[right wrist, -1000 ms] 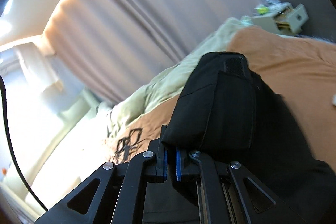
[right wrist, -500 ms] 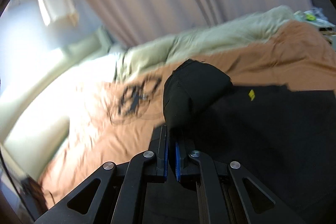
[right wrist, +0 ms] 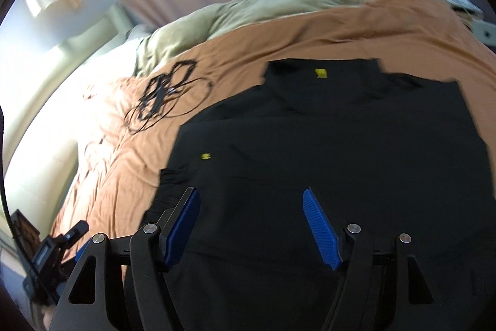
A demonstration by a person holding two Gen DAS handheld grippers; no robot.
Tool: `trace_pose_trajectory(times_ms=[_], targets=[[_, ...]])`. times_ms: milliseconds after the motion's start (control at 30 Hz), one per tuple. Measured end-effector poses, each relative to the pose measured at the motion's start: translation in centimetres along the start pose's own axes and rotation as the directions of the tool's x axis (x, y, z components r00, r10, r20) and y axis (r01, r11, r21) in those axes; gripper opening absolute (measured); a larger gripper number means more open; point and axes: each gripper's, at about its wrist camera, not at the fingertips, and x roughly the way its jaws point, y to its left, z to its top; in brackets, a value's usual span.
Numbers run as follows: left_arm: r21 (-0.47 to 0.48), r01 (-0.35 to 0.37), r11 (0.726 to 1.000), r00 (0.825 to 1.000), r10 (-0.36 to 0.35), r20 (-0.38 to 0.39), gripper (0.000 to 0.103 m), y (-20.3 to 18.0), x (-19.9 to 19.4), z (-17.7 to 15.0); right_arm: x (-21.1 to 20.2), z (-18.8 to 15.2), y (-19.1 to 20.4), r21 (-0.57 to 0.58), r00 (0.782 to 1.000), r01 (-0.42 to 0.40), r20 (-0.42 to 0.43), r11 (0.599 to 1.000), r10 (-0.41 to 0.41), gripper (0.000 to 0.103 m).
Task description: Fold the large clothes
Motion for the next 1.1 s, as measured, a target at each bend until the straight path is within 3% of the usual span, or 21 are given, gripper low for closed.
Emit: trace_pose_trajectory(times_ms=[200, 367, 433, 467, 500, 567, 767, 833, 867, 1000, 1100], targets=[[0.085, -0.016, 0.996, 1.0, 0.017, -0.009, 0.083, -1.8, 1.2, -0.6, -3.0, -2.7, -9.7, 0.202, 0.996, 0.08, 0.011, 0.976, -0.084, 0.069], [0.13, -0.032, 0.991, 0.999, 0.035, -0.021, 0.083, -2.4, 2.2, -1.2, -3.3, -3.3, -16.6, 0.415, 0.996, 0.072, 0.016, 0.907, -0.086, 0.068], [0.147, -0.045, 0.988, 0.999, 0.049, -0.023, 0.082, -2.6, 2.7, -1.4, -2.7, -3.6, -18.0, 0.445, 0.996, 0.081, -0.004, 0.892, -0.088, 0.06], [0.154, -0.047, 0.987, 0.998, 0.051, -0.025, 0.076, -2.6, 2.8, -1.5, -2.2, -3.8, -18.6, 0.467, 0.997, 0.069, -0.017, 0.881, -0.069, 0.059], [0.16, -0.049, 0.986, 0.998, 0.054, -0.028, 0.067, -2.7, 3.1, -1.6, -1.8, -4.1, -19.2, 0.491, 0.999, 0.049, -0.019, 0.87, -0.045, 0.057], [0.167, -0.047, 0.985, 0.998, 0.055, -0.039, 0.06, -2.9, 3.6, -1.8, -1.0, -4.6, -20.1, 0.538, 1.0, 0.0, -0.02, 0.843, 0.013, 0.051], [0.208, -0.042, 0.977, 0.996, 0.058, -0.069, 0.06, -3.9, 4.6, -2.7, 1.0, -4.5, -21.4, 0.569, 0.999, -0.039, 0.01, 0.821, 0.04, 0.033], [0.216, -0.043, 0.975, 0.995, 0.061, -0.074, 0.06, -4.2, 4.6, -2.9, 1.9, -4.4, -21.9, 0.581, 0.998, -0.052, 0.012, 0.812, 0.055, 0.015], [0.218, -0.045, 0.975, 0.995, 0.063, -0.075, 0.06, -4.3, 4.6, -2.9, 2.0, -4.4, -22.0, 0.585, 0.998, -0.058, 0.014, 0.809, 0.062, 0.012], [0.205, -0.042, 0.978, 0.996, 0.058, -0.07, 0.06, -4.7, 4.0, -2.8, 2.0, -4.1, -21.5, 0.567, 0.999, -0.038, -0.001, 0.823, 0.046, 0.01], [0.188, -0.031, 0.982, 0.996, 0.046, -0.075, 0.06, -5.6, 3.1, -2.5, 1.2, -3.8, -21.1, 0.57, 0.999, -0.036, -0.005, 0.821, 0.048, 0.017]])
